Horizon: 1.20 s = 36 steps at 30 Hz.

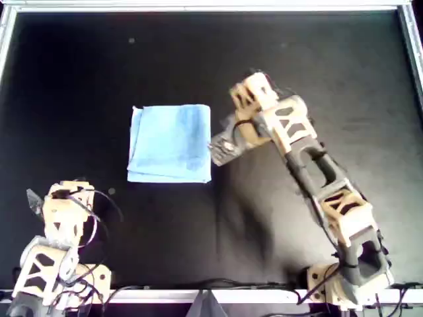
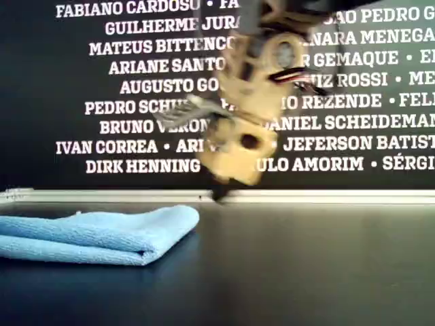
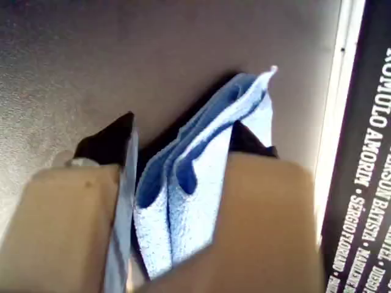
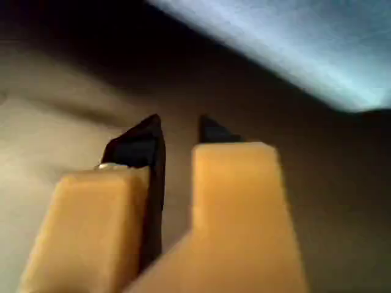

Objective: Fold a cloth

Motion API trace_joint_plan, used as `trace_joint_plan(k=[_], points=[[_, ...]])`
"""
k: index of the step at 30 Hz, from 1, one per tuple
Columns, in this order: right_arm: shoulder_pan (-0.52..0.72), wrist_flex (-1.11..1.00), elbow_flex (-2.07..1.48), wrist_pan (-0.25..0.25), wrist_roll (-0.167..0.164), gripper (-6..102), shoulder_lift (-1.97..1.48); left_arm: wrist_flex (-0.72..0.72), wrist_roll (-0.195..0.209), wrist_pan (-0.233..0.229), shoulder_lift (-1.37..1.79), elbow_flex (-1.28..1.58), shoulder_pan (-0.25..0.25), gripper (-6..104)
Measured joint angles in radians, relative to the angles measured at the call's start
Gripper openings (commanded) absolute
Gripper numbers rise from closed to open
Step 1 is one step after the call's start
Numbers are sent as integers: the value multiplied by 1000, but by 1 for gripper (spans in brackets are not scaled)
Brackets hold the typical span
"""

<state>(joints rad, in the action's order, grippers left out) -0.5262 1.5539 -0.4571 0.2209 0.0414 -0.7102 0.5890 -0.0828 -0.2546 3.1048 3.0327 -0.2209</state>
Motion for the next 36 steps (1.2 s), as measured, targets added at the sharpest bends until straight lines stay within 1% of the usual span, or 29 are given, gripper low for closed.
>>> trace_joint_plan(k=[2, 7, 10, 15, 17, 19, 23, 25, 26, 30, 31, 34, 35, 36], points=[[40, 12, -5, 0, 0, -2, -18, 0, 0, 0, 0, 0, 0, 54], [137, 12, -158, 0, 0, -2, -241, 0, 0, 0, 0, 0, 0, 54], [179, 12, -342, 0, 0, -2, -440, 0, 0, 0, 0, 0, 0, 53], [339, 12, -715, 0, 0, -2, -822, 0, 0, 0, 0, 0, 0, 53], [368, 12, -838, 0, -28, -2, -956, 0, 0, 0, 0, 0, 0, 53], [371, 12, -934, 0, -89, -2, -1069, 0, -3, 0, 0, 0, 0, 53], [374, -92, -1039, 0, -259, -2, -1266, 0, -3, 0, 0, 0, 0, 54], [397, -181, -1078, 0, -324, -2, -1351, 0, -3, 0, 0, 0, 0, 54], [400, -239, -1117, 0, -339, -2, -1394, 0, -3, 0, 0, 0, 0, 54], [399, -443, -1296, 0, -377, -2, -1566, 0, 0, 0, 0, -20, 0, 54], [410, -485, -1355, 0, -371, -2, -1608, 0, 2, 0, 0, -35, 0, 54], [403, -566, -1557, 0, -373, -2, -1747, 0, 2, 0, 0, -84, 0, 53], [399, -588, -1628, 0, -379, -2, -1795, 0, 2, 0, 0, -98, 0, 53], [399, -615, -1697, 0, -371, -2, -1845, 0, 2, 0, 0, -109, 0, 53]])
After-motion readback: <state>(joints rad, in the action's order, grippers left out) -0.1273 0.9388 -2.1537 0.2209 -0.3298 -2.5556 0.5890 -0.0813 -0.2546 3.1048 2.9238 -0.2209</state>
